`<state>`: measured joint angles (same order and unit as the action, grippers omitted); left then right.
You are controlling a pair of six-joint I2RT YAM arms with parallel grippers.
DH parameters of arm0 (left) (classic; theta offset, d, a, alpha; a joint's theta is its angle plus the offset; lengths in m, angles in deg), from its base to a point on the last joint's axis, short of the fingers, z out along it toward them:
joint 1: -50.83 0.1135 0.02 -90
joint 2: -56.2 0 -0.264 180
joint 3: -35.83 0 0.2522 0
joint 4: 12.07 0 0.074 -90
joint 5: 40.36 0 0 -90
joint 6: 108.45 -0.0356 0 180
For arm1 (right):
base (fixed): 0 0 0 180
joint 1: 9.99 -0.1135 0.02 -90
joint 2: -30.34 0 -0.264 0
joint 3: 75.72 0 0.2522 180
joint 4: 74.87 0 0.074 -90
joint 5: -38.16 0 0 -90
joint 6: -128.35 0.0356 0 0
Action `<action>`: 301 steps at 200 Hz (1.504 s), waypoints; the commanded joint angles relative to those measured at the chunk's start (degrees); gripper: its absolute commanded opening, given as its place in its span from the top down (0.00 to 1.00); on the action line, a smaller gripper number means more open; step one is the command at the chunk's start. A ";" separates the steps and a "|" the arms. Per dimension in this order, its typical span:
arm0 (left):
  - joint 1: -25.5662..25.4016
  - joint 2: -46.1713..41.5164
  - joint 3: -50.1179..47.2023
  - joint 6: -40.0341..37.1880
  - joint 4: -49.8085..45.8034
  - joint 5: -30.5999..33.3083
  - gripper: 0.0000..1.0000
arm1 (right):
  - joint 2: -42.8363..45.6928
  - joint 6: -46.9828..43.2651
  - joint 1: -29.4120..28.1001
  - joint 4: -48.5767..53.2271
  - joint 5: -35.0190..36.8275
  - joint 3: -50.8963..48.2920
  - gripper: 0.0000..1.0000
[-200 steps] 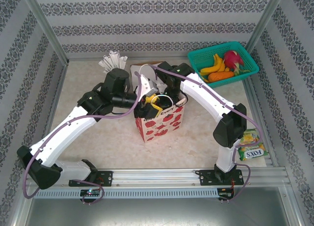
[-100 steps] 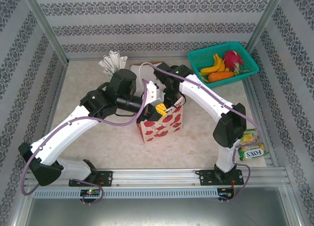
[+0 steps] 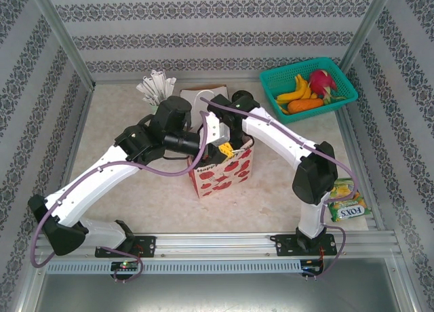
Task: Pack the takeout coffee
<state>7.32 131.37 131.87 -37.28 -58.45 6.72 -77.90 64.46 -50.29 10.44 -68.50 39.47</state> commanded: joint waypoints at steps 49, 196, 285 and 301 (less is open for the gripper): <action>1.63 -4.89 -2.98 6.40 6.66 10.23 0.48 | 1.91 -2.29 -1.02 -5.58 1.82 -4.40 1.00; 22.60 2.72 -4.85 30.41 15.04 19.63 0.41 | 4.09 0.47 -2.16 -16.66 2.52 -10.01 1.00; 22.58 6.46 -3.75 37.80 10.77 16.70 1.00 | 4.73 8.10 -2.16 -21.60 7.16 -13.49 1.00; 22.58 6.14 -3.28 39.28 8.72 17.53 1.00 | 3.77 8.53 -2.21 -21.41 7.69 -13.72 1.00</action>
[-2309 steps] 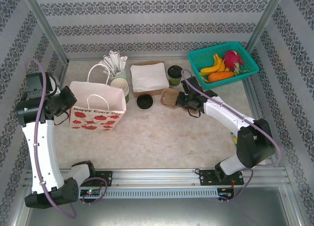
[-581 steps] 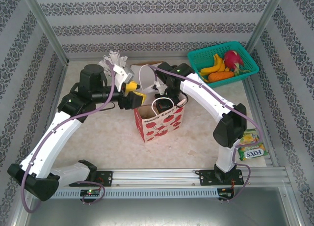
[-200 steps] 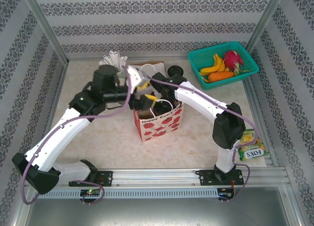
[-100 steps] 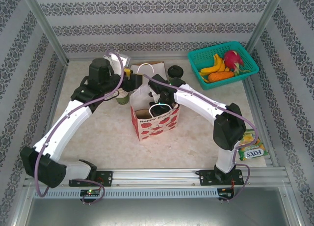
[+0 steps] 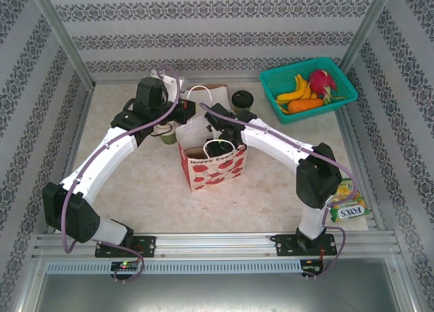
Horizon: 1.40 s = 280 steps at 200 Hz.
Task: Pack the takeout coffee
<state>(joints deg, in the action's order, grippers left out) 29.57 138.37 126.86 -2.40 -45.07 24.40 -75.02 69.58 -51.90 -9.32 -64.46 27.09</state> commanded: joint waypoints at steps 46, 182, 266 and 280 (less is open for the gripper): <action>0.34 -0.63 2.95 6.48 -5.88 0.39 1.00 | -1.03 2.06 -1.00 -0.64 4.38 -1.87 1.00; 0.34 -0.85 5.87 7.41 -8.33 5.04 1.00 | -4.89 -0.24 -1.86 4.68 2.47 -0.02 1.00; 0.29 -0.72 4.60 10.45 -8.86 5.58 1.00 | -5.80 -0.31 -2.19 -0.86 5.46 -2.63 1.00; 0.31 -0.74 4.64 10.83 -9.29 6.75 1.00 | -5.66 -0.71 -2.18 -0.77 5.66 -2.99 1.00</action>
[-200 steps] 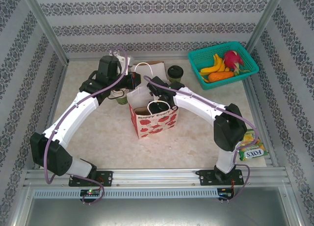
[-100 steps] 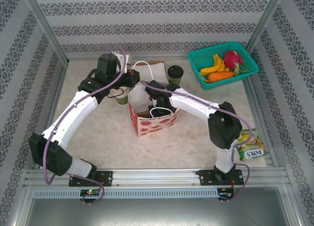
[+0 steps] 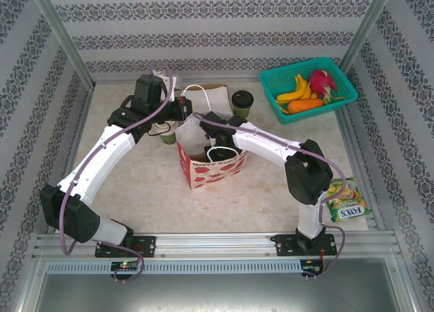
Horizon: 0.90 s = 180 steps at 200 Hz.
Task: Pack the takeout coffee
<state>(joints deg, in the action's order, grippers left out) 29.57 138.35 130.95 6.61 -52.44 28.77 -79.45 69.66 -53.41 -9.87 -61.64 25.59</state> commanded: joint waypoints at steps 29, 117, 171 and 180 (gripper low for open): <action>0.27 -0.14 0.99 2.01 -2.18 1.79 1.00 | 0.28 -1.41 -0.68 -0.31 2.36 -1.08 0.87; 0.32 -0.06 1.69 -1.08 -2.46 1.64 1.00 | 4.94 -7.48 -1.08 2.20 2.56 1.92 0.55; 0.32 0.11 2.31 -1.84 -3.24 1.85 1.00 | 2.49 -9.86 -0.81 2.93 -0.41 -0.81 1.00; 0.33 0.16 2.31 -1.83 -3.23 1.78 1.00 | 1.69 -9.96 -0.84 3.12 -1.35 -0.72 1.00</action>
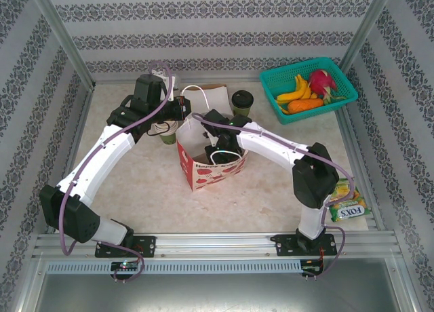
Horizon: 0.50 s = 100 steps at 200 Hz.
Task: Pack the takeout coffee
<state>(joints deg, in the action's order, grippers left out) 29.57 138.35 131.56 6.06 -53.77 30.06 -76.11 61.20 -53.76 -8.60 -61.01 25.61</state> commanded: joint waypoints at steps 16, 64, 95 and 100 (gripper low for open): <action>0.34 0.28 1.69 -1.16 -1.94 0.17 1.00 | -3.09 -1.62 -0.45 2.06 -4.17 -0.65 1.00; 0.33 0.55 1.81 -1.64 -1.94 -0.77 1.00 | -7.30 -0.53 -0.44 4.17 -2.46 0.21 1.00; 0.32 0.78 1.83 -1.66 -1.50 -2.22 1.00 | -9.25 0.50 -0.43 4.18 -0.12 0.82 1.00; 0.33 0.81 1.85 -1.66 -1.49 -2.47 1.00 | -9.39 0.53 -0.48 4.32 -0.06 1.12 1.00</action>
<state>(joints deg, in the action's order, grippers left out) 29.57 138.72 131.59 5.78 -54.14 29.58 -83.13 60.70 -53.76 -6.35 -64.07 25.67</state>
